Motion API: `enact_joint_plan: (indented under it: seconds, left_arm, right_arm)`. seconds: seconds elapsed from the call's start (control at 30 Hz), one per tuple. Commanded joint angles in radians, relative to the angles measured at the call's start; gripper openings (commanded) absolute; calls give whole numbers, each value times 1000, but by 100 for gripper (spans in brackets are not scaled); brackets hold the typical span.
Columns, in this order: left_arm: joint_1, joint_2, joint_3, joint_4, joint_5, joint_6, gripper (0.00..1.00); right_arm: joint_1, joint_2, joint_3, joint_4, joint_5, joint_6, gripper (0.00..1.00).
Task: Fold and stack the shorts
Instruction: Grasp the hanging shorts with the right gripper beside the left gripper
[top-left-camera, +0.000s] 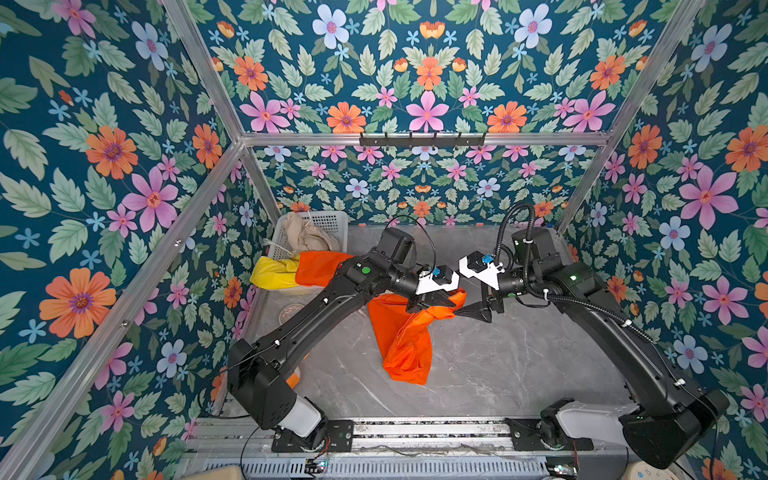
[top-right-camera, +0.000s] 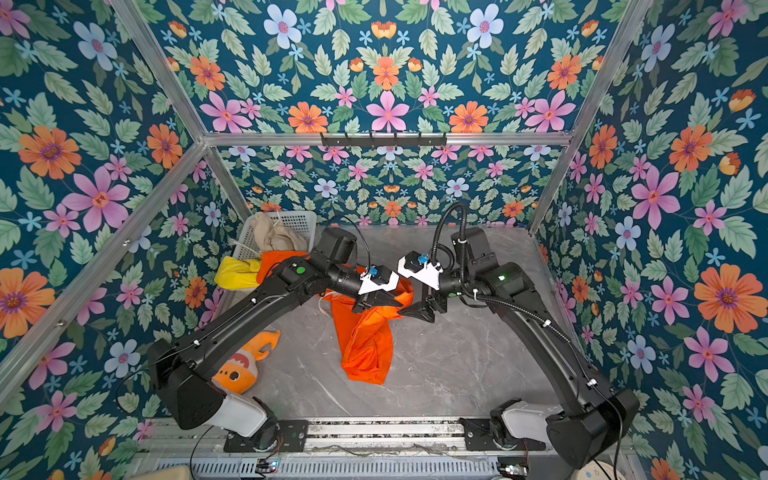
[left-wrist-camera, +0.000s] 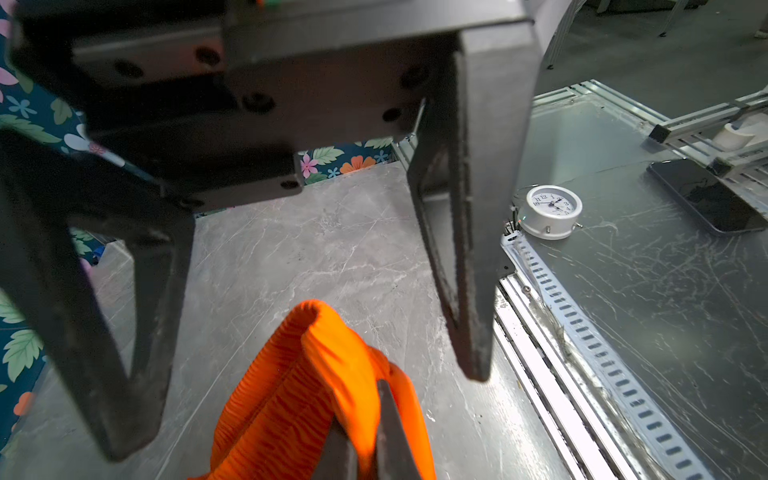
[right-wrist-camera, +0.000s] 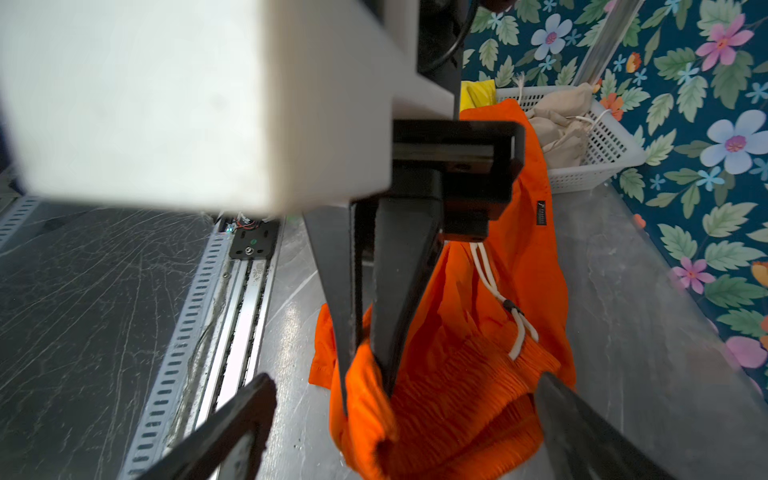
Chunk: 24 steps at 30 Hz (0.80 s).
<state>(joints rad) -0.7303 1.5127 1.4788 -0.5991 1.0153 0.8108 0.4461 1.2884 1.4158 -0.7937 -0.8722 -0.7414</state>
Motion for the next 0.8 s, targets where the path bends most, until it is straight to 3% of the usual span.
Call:
enact_joint_plan:
  seconds: [0.0,0.2,0.33,0.43,0.47,0.57,0.6,0.63,0.77]
  left_arm:
    - [-1,-14,0,27,40,13,0]
    - [1,-15,9,27,34,3,0]
    - [0,-14,3,39,22,-7,0]
    - [1,-6,11,35,21,-13,0]
    - [0,-3,12,36,25,-15,0]
    - [1,3,20,53,31,-45,0]
    - [1,4,22,61,31,-60,4]
    - [4,3,23,75,29,-77,11]
    - [33,-10,7,169,55,-192,33]
  right_arm:
    - [2,11,12,-137,-84,-118,91]
    - [2,3,0,-211,0,-159,72]
    - [4,-5,-17,-193,-17,-189,49]
    - [5,-22,-41,-122,2,-167,47]
    - [5,-30,-49,-104,8,-165,42]
    - [5,-53,-56,-40,35,-140,13]
    - [3,-60,-52,-29,45,-134,3]
    - [1,-72,-52,-11,60,-122,0]
    - [-44,-118,-60,94,36,-5,0]
